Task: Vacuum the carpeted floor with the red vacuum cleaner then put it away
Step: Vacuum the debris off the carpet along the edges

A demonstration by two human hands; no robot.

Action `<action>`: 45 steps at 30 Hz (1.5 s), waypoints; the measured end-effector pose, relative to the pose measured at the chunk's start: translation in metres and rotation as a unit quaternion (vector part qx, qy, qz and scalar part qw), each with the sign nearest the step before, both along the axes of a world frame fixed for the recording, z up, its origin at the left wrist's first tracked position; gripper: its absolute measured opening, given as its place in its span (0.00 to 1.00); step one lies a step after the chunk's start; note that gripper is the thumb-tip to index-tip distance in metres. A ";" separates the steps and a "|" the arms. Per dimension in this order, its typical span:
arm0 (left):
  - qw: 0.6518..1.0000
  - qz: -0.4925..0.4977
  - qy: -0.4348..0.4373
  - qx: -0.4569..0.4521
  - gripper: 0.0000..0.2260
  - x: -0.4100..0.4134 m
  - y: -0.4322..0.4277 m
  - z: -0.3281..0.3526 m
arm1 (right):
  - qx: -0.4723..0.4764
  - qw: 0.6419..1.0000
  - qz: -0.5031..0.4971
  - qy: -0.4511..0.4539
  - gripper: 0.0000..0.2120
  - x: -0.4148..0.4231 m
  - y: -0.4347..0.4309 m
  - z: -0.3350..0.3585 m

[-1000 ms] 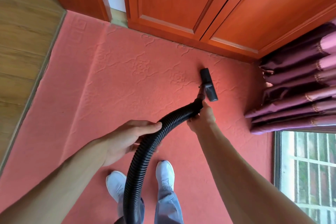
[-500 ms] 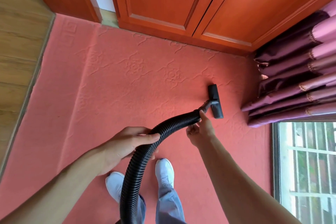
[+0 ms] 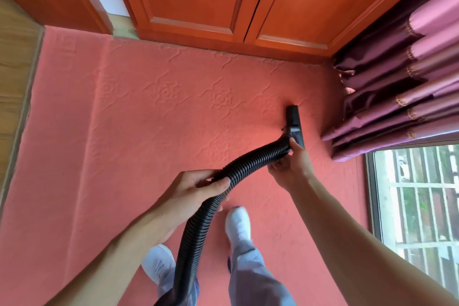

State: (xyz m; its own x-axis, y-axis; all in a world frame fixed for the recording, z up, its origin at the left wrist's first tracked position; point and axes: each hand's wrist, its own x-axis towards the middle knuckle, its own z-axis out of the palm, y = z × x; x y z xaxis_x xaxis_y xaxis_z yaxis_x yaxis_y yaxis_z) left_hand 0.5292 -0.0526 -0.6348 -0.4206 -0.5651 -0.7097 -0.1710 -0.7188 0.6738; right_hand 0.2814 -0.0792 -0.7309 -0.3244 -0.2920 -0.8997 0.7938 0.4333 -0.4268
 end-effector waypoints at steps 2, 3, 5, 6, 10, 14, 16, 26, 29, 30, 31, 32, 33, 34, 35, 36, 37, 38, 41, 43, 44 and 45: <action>1.000 -0.004 -0.015 -0.012 0.09 -0.022 0.000 -0.012 | 0.026 0.999 0.007 0.032 0.12 -0.019 -0.005 -0.014; 1.000 -0.004 -0.021 -0.013 0.08 -0.035 -0.001 -0.018 | 0.032 0.998 0.011 0.044 0.12 -0.031 -0.009 -0.022; 1.000 0.004 -0.025 -0.006 0.08 -0.061 -0.007 -0.030 | 0.041 0.997 0.027 0.065 0.09 -0.058 -0.019 -0.032; 1.000 0.006 -0.025 -0.005 0.08 -0.075 -0.012 -0.036 | 0.041 0.996 0.033 0.073 0.08 -0.071 -0.029 -0.036; 0.999 -0.031 -0.031 0.003 0.06 -0.141 -0.028 -0.053 | 0.059 0.991 0.014 0.122 0.07 -0.133 -0.053 -0.040; 0.998 -0.059 -0.026 0.010 0.06 -0.203 -0.042 -0.063 | 0.078 0.986 0.021 0.143 0.06 -0.196 -0.059 -0.046; 0.998 -0.062 -0.016 0.018 0.07 -0.230 -0.046 -0.068 | 0.095 0.982 0.019 0.161 0.05 -0.221 -0.058 -0.048; 0.996 -0.024 0.033 0.078 0.10 -0.259 -0.058 -0.057 | 0.102 0.983 0.106 0.106 0.07 -0.251 -0.075 -0.027; 0.987 -0.071 0.078 0.118 0.13 -0.221 -0.055 -0.035 | 0.090 0.979 0.177 0.055 0.07 -0.226 -0.065 0.001; 0.982 -0.093 0.095 0.132 0.13 -0.208 -0.053 -0.027 | 0.089 0.973 0.204 0.052 0.07 -0.215 -0.060 0.011; 0.977 -0.113 0.110 0.145 0.15 -0.195 -0.051 -0.020 | 0.088 0.968 0.230 0.057 0.06 -0.203 -0.055 0.020; 0.972 -0.131 0.123 0.155 0.19 -0.184 -0.048 -0.014 | 0.087 0.962 0.249 0.069 0.06 -0.191 -0.051 0.029; 0.968 -0.144 0.129 0.162 0.24 -0.175 -0.044 -0.009 | 0.085 0.958 0.261 0.084 0.06 -0.180 -0.047 0.036; 0.966 -0.151 0.132 0.166 0.28 -0.168 -0.040 -0.004 | 0.085 0.954 0.269 0.100 0.07 -0.168 -0.045 0.044; 0.965 -0.151 0.137 0.167 0.30 -0.161 -0.035 0.001 | 0.087 0.951 0.275 0.115 0.08 -0.159 -0.043 0.051; 0.964 -0.149 0.145 0.167 0.29 -0.157 -0.030 0.006 | 0.090 0.947 0.281 0.127 0.09 -0.152 -0.042 0.057; 0.963 -0.147 0.153 0.167 0.27 -0.154 -0.025 0.011 | 0.093 0.943 0.288 0.136 0.09 -0.146 -0.041 0.062; 0.962 -0.145 0.160 0.166 0.25 -0.152 -0.019 0.015 | 0.097 0.939 0.299 0.142 0.09 -0.142 -0.039 0.066; 0.961 -0.131 0.177 0.170 0.22 -0.151 0.003 0.018 | 0.104 0.919 0.348 0.155 0.10 -0.135 -0.032 0.072; 0.960 -0.113 0.184 0.178 0.25 -0.156 0.016 0.017 | 0.112 0.908 0.367 0.167 0.12 -0.136 -0.028 0.068; 0.959 -0.099 0.188 0.186 0.26 -0.159 0.021 0.016 | 0.117 0.905 0.370 0.175 0.13 -0.138 -0.027 0.065; 0.960 -0.081 0.185 0.193 0.28 -0.164 0.024 0.014 | 0.121 0.901 0.373 0.186 0.14 -0.141 -0.028 0.060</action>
State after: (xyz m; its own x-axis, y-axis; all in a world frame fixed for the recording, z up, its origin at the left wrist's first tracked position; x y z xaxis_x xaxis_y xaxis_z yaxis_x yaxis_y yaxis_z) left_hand 0.3653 -0.0287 -0.6212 -0.7444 -0.1950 -0.6386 -0.1024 -0.9117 0.3978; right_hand 0.1402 -0.1069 -0.6712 -0.4114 -0.3631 -0.8360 0.0647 0.9033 -0.4242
